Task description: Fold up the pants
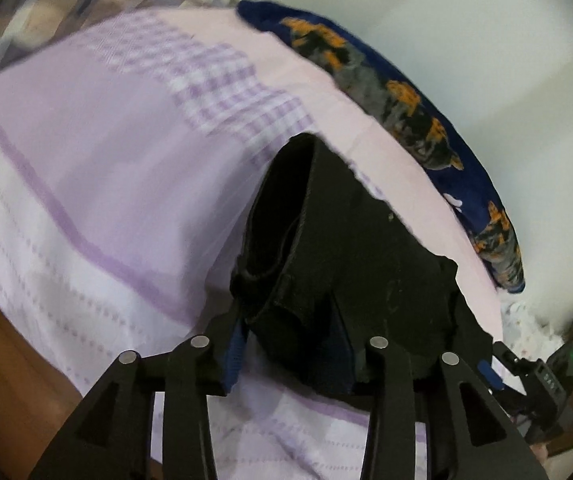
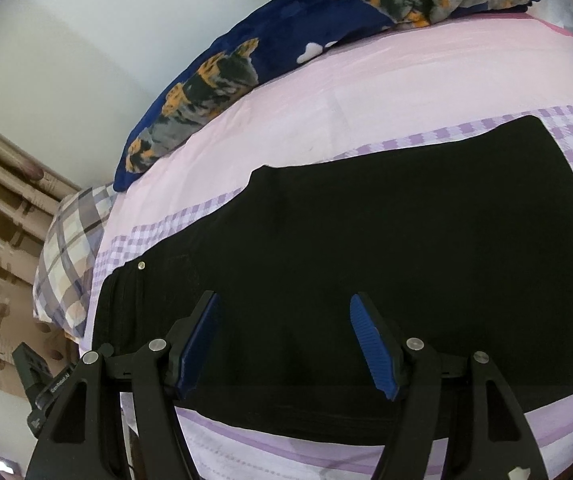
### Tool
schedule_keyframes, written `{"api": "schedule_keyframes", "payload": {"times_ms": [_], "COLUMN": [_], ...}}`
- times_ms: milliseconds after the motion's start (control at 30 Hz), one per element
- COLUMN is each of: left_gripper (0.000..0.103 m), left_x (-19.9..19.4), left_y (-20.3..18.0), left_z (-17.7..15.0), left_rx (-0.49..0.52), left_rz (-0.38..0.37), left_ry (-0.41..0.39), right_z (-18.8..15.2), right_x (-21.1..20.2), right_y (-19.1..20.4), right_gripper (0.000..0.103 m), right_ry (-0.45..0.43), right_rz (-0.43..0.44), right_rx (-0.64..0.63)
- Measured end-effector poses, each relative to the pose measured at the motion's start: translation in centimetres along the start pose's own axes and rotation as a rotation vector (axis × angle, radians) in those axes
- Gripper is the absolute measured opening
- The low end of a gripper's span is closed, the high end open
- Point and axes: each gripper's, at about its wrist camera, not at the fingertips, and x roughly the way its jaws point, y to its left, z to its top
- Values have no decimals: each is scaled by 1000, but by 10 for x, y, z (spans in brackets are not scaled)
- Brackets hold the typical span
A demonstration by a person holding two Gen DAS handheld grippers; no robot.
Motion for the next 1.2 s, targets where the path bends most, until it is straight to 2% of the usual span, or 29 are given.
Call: {"api": "schedule_keyframes", "payload": {"times_ms": [100, 233, 433, 600, 733, 767, 800, 833, 867, 933, 1067, 1200], "left_gripper": [44, 54, 57, 59, 60, 58, 51, 34, 31, 27, 24, 22], "left_x": [-1, 1, 2, 12, 19, 20, 21, 23, 23, 20, 4, -9], "left_y": [10, 21, 28, 21, 9, 6, 5, 4, 4, -2, -40, -81], "left_z": [-6, -9, -10, 2, 7, 7, 8, 9, 10, 10, 10, 11], "left_rx": [-38, -78, -97, -64, -30, -26, -28, -38, -38, -16, 115, 171], "left_rz": [-30, -63, -106, -105, -57, -45, -34, -25, -26, -34, -20, -117], "left_ry": [2, 4, -9, -36, -67, -73, -74, -72, -70, -79, -125, -150], "right_z": [-1, -1, -1, -2, -2, -2, -2, -2, -1, 0, 6, 14], "right_x": [5, 13, 22, 30, 34, 33, 32, 31, 30, 26, 12, -10], "right_y": [5, 11, 23, 31, 37, 38, 38, 38, 37, 35, 26, 9], "right_gripper": [65, 65, 65, 65, 65, 65, 65, 65, 65, 65, 65, 65], "right_ry": [13, 29, 46, 64, 70, 69, 67, 66, 62, 53, 13, -37], "right_rz": [-5, -8, -16, -13, -2, 0, 3, 5, 9, 13, 18, 18], "right_rx": [-11, -24, -51, -63, -73, -76, -77, -76, -72, -68, -55, -28]}}
